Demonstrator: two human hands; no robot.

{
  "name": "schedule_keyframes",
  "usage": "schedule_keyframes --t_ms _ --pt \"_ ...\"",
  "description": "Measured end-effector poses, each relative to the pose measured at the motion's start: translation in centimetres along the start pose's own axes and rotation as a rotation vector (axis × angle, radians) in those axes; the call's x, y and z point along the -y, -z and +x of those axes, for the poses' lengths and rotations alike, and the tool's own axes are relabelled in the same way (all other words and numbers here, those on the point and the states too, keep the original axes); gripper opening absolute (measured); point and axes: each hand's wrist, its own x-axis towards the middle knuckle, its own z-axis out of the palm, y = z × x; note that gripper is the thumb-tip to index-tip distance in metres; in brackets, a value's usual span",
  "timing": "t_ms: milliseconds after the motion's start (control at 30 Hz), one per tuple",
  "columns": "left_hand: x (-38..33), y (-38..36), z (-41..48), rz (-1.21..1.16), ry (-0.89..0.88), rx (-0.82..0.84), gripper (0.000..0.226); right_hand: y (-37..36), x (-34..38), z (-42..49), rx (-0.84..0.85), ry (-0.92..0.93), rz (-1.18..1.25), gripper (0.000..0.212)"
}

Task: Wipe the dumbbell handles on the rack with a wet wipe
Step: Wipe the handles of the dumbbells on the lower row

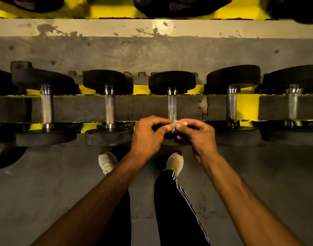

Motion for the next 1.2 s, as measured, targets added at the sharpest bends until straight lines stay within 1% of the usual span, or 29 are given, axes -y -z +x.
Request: schedule_keyframes --t_ms 67,167,233,300,367,400,500,533,567,633,700,733,800,867,933,967,1000,1100,1133,1167,1200 --pt "-0.3 -0.8 -0.4 -0.013 0.009 -0.032 0.017 0.5 0.5 0.3 0.058 -0.027 0.019 0.014" --pt "-1.1 -1.8 -1.1 -0.090 0.085 -0.058 0.020 1.0 1.3 0.6 0.116 -0.057 0.007 0.018" --pt "-1.4 -2.3 -1.5 -0.132 0.154 -0.096 0.027 1.3 1.6 0.6 0.113 -0.045 -0.029 0.021" --pt "-1.5 -2.8 -1.8 -0.169 0.202 -0.115 0.031 1.7 1.5 0.6 0.095 -0.027 -0.052 0.018" --pt "-1.5 -3.0 -1.9 -0.158 0.218 -0.121 0.027 2.1 1.3 0.6 0.140 -0.002 -0.076 0.012" --pt "-1.5 -3.0 -1.9 -0.159 0.227 -0.127 0.024 2.3 1.2 0.6 0.187 0.007 -0.069 0.013" --pt "-1.1 -2.8 -1.5 -0.192 0.233 -0.139 0.019 3.0 1.0 0.4 0.356 0.004 -0.014 0.033" --pt "-0.8 -2.8 -1.3 -0.187 0.228 -0.134 0.019 3.1 0.9 0.5 0.365 0.013 -0.033 0.038" --pt "-0.6 -2.7 -1.2 -0.178 0.221 -0.123 0.019 3.0 0.7 0.6 0.340 0.026 -0.060 0.039" --pt "0.0 -2.7 -0.7 -0.154 0.199 -0.079 0.019 2.7 0.2 1.3 0.255 0.040 -0.061 0.032" --pt "0.6 -2.7 -0.5 -0.115 0.147 -0.046 0.021 2.6 -0.3 2.3 0.189 0.059 -0.045 0.027" --pt "1.1 -2.7 -0.5 -0.054 0.099 -0.047 0.021 2.5 -0.5 3.0 0.150 0.088 -0.069 0.026" --pt "2.3 -2.5 -0.6 0.147 -0.026 -0.050 0.019 2.2 -0.9 4.6 0.084 0.206 -0.251 0.027" --pt "3.2 -2.2 -1.0 0.292 -0.101 -0.024 0.019 1.9 -1.3 6.3 0.078 0.361 -0.565 0.026" --pt "3.8 -1.9 -1.1 0.343 -0.142 -0.005 0.019 1.2 -1.5 7.8 0.129 0.493 -0.842 0.024" --pt "4.1 -1.8 -1.1 0.347 -0.161 -0.006 0.019 0.8 -1.3 8.5 0.153 0.534 -0.907 0.023" --pt "4.3 -1.7 -1.1 0.342 -0.175 -0.009 0.020 0.6 -0.9 9.2 0.155 0.564 -0.928 0.022" --pt "4.7 -1.7 -1.1 0.309 -0.180 -0.021 0.020 0.5 -0.2 10.9 0.029 0.683 -0.898 0.018" --pt "4.7 -1.8 -1.1 0.303 -0.176 -0.021 0.020 0.7 -0.2 11.2 0.013 0.693 -0.896 0.014" --pt "4.7 -1.8 -1.1 0.300 -0.173 -0.022 0.020 1.0 -0.3 11.2 0.048 0.667 -0.917 0.009" --pt "4.7 -1.8 -1.0 0.296 -0.170 -0.022 0.020 1.6 -0.5 10.9 0.124 0.606 -0.967 0.009"
